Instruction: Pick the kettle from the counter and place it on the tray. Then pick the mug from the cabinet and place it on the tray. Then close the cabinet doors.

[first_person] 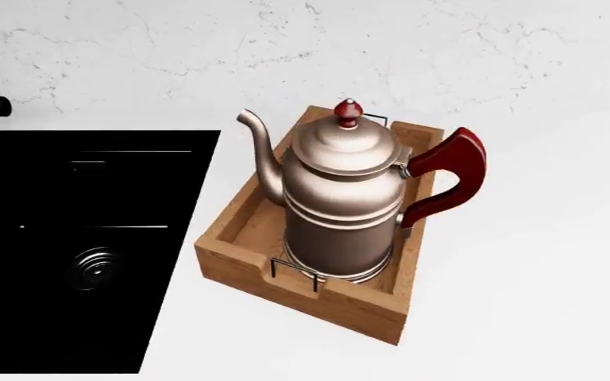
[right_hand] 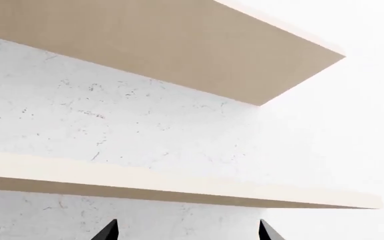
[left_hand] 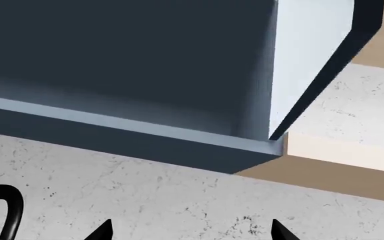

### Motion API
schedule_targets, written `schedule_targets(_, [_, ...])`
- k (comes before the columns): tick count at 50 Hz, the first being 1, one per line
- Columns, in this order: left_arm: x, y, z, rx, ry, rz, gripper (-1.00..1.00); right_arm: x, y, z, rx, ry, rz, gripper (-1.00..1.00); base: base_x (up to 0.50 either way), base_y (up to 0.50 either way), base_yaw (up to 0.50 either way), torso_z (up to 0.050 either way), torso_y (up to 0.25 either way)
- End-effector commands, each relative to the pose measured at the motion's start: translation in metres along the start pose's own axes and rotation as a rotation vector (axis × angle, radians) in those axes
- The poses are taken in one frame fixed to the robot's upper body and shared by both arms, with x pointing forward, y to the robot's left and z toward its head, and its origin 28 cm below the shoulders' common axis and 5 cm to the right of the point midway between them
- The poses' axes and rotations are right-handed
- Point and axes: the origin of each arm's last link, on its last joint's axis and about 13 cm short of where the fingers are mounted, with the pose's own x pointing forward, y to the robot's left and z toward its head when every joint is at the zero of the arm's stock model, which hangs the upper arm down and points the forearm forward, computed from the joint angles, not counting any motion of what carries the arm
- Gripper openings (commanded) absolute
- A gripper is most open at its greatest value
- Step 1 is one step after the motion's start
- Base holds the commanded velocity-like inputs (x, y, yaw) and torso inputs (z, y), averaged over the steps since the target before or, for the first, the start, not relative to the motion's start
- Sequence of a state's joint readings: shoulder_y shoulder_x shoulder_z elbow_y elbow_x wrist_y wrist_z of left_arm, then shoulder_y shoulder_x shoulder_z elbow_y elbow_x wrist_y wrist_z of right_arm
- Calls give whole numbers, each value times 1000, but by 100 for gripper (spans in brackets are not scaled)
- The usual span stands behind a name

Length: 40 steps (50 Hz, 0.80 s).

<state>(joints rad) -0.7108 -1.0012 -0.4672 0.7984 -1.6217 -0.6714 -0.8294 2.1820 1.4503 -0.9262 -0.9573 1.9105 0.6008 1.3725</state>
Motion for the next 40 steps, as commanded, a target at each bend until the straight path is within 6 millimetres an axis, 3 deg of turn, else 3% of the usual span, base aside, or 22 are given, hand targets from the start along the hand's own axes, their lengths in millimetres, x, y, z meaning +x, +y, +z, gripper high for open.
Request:
schedule_targets(1, [0,1,-1,1,1,4,100,-3,5,-3,-23,-4,26,100,1,500,0,0,0])
schedule_targets(40, [0,1,-1,3,3,5,100,-3,7,-5,-21,0,30,100,1,500,0,0,0])
